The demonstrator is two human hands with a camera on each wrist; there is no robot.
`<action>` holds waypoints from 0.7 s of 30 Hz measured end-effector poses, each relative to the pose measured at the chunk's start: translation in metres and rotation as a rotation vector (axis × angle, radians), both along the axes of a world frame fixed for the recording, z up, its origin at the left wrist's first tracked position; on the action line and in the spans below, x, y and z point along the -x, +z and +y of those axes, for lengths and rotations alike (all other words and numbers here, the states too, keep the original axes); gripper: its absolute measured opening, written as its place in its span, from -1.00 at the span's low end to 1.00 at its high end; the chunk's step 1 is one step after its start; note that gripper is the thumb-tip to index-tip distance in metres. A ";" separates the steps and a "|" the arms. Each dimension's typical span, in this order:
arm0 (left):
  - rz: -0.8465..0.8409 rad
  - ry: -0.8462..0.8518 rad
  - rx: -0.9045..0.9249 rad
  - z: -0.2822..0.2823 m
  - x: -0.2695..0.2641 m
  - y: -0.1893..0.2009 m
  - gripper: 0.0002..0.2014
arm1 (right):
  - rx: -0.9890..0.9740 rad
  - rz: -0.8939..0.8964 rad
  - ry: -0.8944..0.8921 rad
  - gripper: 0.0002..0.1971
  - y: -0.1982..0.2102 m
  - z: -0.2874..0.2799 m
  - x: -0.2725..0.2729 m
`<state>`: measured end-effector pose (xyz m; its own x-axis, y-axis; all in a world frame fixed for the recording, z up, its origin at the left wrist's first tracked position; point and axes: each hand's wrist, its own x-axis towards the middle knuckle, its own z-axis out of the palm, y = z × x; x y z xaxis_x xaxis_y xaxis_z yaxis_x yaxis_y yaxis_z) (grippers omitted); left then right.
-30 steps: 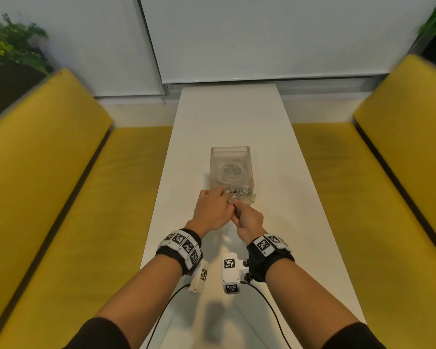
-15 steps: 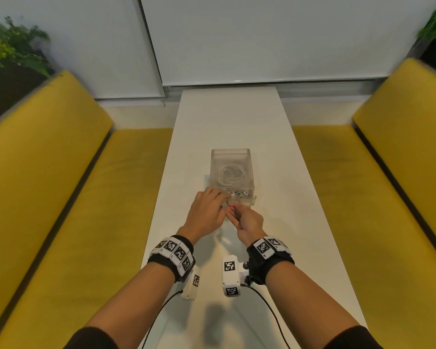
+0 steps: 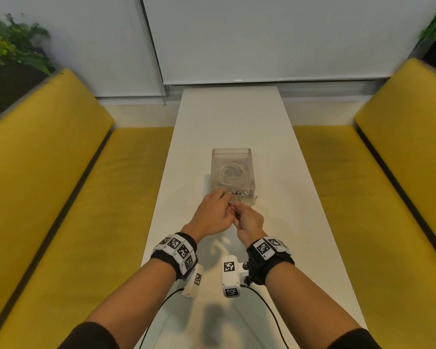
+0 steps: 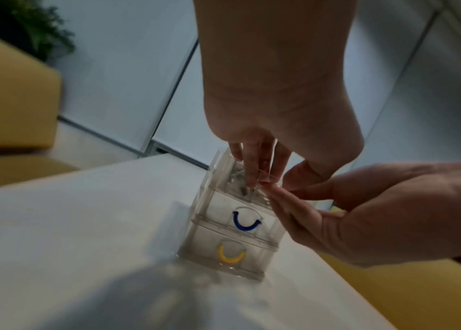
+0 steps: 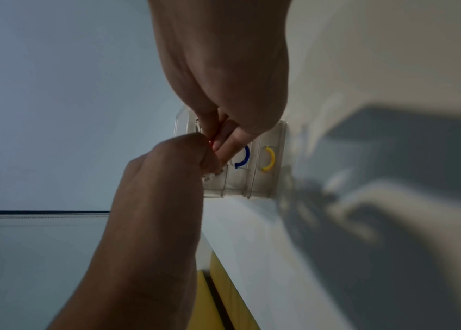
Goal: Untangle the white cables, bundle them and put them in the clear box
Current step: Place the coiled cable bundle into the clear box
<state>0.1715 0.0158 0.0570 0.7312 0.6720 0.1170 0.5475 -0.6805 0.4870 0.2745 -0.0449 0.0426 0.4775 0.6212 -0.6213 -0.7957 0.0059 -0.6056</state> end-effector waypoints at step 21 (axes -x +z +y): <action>-0.094 0.002 0.099 0.005 0.013 0.010 -0.56 | 0.007 -0.006 0.003 -0.94 0.007 0.007 0.006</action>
